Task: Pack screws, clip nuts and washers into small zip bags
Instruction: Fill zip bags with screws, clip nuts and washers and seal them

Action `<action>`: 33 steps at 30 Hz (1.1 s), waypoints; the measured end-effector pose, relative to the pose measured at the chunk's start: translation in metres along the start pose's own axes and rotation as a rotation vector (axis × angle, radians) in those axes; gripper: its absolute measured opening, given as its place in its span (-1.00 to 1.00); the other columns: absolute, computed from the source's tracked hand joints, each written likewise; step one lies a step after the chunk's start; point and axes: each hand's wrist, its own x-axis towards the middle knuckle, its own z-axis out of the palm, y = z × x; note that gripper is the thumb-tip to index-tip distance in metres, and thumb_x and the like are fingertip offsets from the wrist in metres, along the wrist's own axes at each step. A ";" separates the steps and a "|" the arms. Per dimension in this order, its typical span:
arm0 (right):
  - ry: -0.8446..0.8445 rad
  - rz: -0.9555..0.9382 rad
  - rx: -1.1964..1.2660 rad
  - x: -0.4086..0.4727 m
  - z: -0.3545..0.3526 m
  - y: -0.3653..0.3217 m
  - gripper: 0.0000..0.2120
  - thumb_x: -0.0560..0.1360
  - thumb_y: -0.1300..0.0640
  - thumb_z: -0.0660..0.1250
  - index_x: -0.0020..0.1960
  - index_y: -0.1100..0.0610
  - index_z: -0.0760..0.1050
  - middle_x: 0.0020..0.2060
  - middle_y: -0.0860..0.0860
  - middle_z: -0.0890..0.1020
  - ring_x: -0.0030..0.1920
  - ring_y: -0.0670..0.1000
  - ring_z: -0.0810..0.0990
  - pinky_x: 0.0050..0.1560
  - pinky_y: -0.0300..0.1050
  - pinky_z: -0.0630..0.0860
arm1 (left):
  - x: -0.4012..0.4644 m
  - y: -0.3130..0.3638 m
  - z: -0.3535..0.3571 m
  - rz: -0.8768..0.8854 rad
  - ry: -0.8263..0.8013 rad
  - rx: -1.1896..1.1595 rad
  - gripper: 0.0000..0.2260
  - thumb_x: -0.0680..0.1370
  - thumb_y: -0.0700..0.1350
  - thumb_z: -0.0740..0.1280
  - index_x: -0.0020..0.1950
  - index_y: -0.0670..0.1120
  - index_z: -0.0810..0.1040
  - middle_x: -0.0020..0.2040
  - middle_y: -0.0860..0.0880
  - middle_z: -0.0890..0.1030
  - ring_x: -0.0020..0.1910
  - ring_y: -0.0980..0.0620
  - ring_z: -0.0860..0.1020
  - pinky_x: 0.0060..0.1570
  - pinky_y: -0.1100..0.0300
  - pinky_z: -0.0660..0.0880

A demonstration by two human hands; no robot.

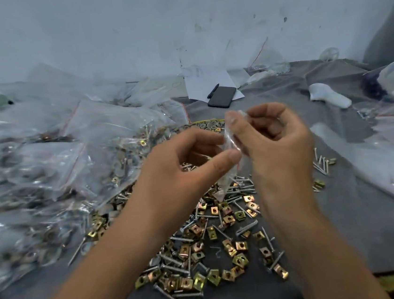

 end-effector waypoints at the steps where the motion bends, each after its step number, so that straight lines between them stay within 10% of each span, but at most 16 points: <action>1: -0.013 0.005 0.013 0.000 0.001 0.001 -0.68 0.42 0.08 0.63 0.06 0.15 0.60 -0.17 0.07 0.72 -0.18 0.00 0.72 -0.16 -0.17 0.62 | 0.000 -0.001 -0.001 -0.004 0.002 -0.016 -0.78 0.51 0.11 0.54 0.11 0.09 0.71 -0.07 0.09 0.74 -0.11 0.12 0.70 -0.22 0.26 0.60; 22: -0.330 -0.158 -0.352 -0.011 0.001 -0.013 -0.69 0.43 0.23 0.62 0.09 -0.02 0.64 -0.17 -0.05 0.70 -0.16 -0.05 0.73 -0.14 -0.08 0.70 | 0.005 0.004 -0.015 0.080 0.444 0.276 -0.88 0.57 -0.10 0.51 0.01 0.10 0.62 -0.21 0.16 0.66 -0.21 0.18 0.62 -0.27 0.31 0.52; 28: -0.285 -0.530 -0.676 -0.017 0.006 -0.013 -0.78 0.55 0.15 0.50 0.17 -0.02 0.61 -0.21 -0.11 0.60 -0.22 -0.10 0.64 -0.17 -0.08 0.62 | 0.002 0.009 -0.019 0.147 0.298 0.309 -0.91 0.57 -0.03 0.51 0.05 0.06 0.67 -0.26 0.09 0.64 -0.17 0.07 0.61 -0.27 0.39 0.47; 33: -0.429 -0.414 -0.635 -0.015 0.001 -0.012 -0.70 0.60 0.13 0.45 0.33 0.03 0.60 -0.09 -0.10 0.68 -0.16 -0.13 0.69 -0.06 -0.09 0.65 | 0.005 0.009 -0.025 0.139 0.293 0.190 -0.95 0.56 -0.02 0.49 0.01 0.09 0.68 -0.21 0.05 0.66 -0.22 0.01 0.62 -0.26 0.25 0.52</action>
